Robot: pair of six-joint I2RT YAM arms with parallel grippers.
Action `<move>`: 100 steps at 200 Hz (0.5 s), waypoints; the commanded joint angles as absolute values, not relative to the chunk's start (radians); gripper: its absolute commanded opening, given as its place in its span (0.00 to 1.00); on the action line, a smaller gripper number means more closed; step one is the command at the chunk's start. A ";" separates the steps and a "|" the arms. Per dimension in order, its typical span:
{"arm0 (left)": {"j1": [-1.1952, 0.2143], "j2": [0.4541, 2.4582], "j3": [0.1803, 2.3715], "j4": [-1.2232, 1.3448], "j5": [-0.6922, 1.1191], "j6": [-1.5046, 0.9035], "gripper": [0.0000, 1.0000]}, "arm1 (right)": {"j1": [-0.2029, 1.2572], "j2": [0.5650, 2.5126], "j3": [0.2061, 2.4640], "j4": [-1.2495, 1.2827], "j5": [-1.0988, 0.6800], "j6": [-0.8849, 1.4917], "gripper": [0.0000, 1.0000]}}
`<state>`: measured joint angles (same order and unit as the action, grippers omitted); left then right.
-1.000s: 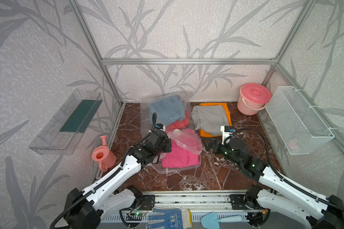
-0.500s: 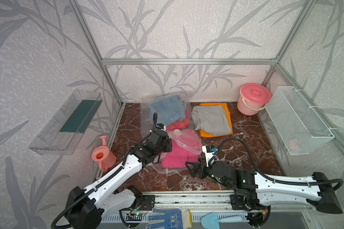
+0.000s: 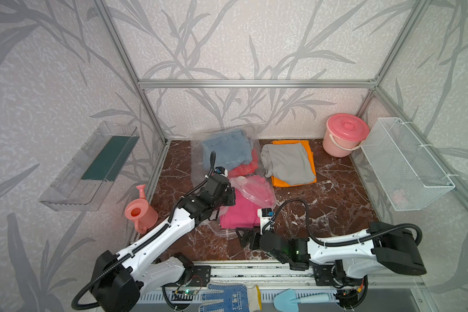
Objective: Take the trousers out of the vacuum bag
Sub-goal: Take out the trousers from the vacuum bag.
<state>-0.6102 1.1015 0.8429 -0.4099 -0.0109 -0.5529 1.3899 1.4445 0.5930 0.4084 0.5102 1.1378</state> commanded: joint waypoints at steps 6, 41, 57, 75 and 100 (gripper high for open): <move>-0.610 1.064 0.859 -0.393 0.045 -0.529 0.00 | 1.361 1.468 0.569 0.441 0.556 1.264 0.98; -0.611 1.051 0.854 -0.399 0.052 -0.525 0.00 | 1.365 1.489 0.574 0.399 0.558 1.332 0.97; -0.611 1.048 0.855 -0.402 0.057 -0.523 0.00 | 1.371 1.508 0.575 0.408 0.569 1.358 0.96; -0.611 1.044 0.856 -0.405 0.061 -0.520 0.00 | 1.385 1.525 0.584 0.403 0.590 1.392 0.95; -0.611 1.040 0.859 -0.412 0.060 -0.517 0.00 | 1.398 1.552 0.604 0.384 0.598 1.425 0.95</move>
